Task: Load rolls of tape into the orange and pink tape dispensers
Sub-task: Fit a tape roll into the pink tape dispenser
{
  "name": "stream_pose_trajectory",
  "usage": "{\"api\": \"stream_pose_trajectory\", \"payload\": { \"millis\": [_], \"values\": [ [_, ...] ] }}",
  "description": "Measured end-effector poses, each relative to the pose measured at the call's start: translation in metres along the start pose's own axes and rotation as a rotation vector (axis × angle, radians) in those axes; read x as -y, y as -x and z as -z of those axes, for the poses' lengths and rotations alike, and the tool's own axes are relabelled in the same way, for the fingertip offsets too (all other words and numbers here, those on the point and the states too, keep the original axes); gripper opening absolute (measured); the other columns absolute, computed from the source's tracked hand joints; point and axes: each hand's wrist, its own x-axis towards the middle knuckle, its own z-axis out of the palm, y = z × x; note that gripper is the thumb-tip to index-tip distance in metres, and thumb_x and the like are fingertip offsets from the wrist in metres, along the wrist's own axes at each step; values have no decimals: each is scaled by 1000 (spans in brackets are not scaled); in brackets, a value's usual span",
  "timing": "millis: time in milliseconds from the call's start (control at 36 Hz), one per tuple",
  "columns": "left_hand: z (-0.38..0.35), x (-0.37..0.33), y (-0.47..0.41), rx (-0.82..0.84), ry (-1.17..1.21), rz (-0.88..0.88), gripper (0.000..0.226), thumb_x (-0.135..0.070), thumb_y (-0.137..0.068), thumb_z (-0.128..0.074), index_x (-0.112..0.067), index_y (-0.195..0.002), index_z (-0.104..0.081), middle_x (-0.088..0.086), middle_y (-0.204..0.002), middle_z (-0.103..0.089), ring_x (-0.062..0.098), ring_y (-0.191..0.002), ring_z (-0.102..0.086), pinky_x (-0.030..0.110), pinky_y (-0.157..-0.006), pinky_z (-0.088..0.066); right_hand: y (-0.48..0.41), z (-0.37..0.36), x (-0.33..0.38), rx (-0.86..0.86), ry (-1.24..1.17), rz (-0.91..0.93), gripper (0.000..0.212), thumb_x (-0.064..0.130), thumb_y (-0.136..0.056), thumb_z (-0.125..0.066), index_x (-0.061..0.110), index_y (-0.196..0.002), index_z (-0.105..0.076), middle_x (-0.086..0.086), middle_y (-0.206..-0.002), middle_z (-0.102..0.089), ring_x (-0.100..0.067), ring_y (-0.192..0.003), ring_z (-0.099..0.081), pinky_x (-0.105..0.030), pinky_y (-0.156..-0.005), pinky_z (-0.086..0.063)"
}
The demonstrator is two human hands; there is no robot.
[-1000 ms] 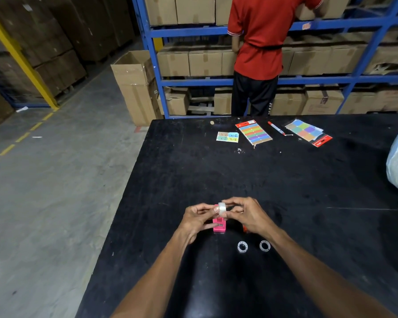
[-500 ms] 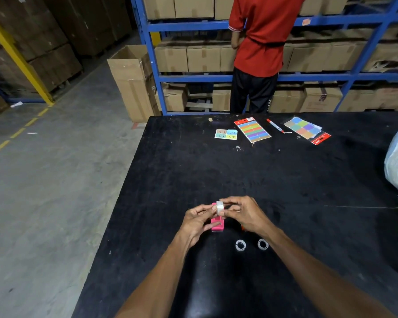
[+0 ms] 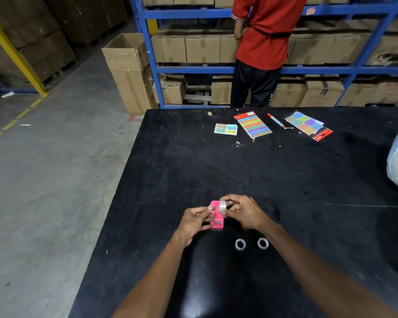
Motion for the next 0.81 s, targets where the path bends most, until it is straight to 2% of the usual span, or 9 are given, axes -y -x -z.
{"api": "stream_pose_trajectory", "payload": {
  "millis": [83,194,306,389,500,611,667,750,806],
  "values": [
    [9,5,-10,-76,-260,-71,13,-17,-90,-71,-18,-102,-77,-7,-75,-73,8,-75,-68,16,-68,-54,-10,-4,-11,-9,50,-43,24,22,-80,-81,28,-99,-67,6,-87,-76,-4,-65,-68,-31,-69,-57],
    [13,10,-25,-79,-587,-105,40,-8,-78,-81,-14,-115,-69,-6,-80,-62,3,-70,-58,16,-79,-49,-28,-19,-28,24,141,-63,23,24,-80,-78,27,-97,-64,3,-87,-75,-15,-71,-69,-41,-74,-59],
    [8,18,-44,-40,-875,-227,64,-19,-67,-86,-22,-126,-61,-6,-110,-60,9,-99,-58,21,-97,-47,-44,-33,-43,39,198,-77,26,31,-82,-74,34,-101,-57,4,-90,-74,-14,-79,-70,-42,-78,-58],
    [4,27,-61,49,-1057,-246,89,-20,-73,-81,-19,-149,-36,2,-143,-43,21,-131,-43,30,-114,-32,-55,-40,-51,32,245,-64,28,35,-84,-71,34,-106,-54,3,-95,-75,-21,-87,-71,-43,-81,-57],
    [6,37,-86,96,-1091,-235,120,-25,-65,-87,-15,-157,-11,3,-163,-18,20,-151,-15,44,-122,-16,-70,-43,-54,25,350,-53,30,41,-87,-68,33,-113,-54,4,-94,-77,-22,-90,-72,-37,-86,-52],
    [9,44,-99,95,-996,-198,127,-22,-56,-92,-19,-157,-15,-3,-163,-21,16,-149,-21,27,-112,-10,-80,-48,-59,61,405,-26,30,37,-88,-67,28,-115,-57,-1,-102,-75,-26,-95,-70,-38,-87,-51],
    [13,53,-106,81,-989,-198,126,-33,-51,-91,-27,-155,-20,-8,-159,-29,20,-143,-32,26,-109,-17,-83,-51,-63,72,408,-25,32,34,-88,-67,26,-117,-57,-2,-113,-70,-26,-102,-67,-38,-91,-50],
    [17,67,-117,73,-980,-178,121,-52,-46,-83,-40,-150,-21,-14,-150,-40,22,-131,-43,38,-109,-36,-88,-57,-71,90,426,5,37,23,-87,-68,15,-121,-60,0,-132,-54,-20,-114,-58,-33,-98,-44],
    [16,65,-117,69,-981,-180,119,-53,-47,-83,-43,-148,-22,-14,-148,-43,22,-126,-45,42,-107,-40,-89,-59,-73,92,449,16,36,17,-85,-68,10,-120,-61,0,-136,-45,-20,-113,-58,-31,-95,-46]
  ]
}}
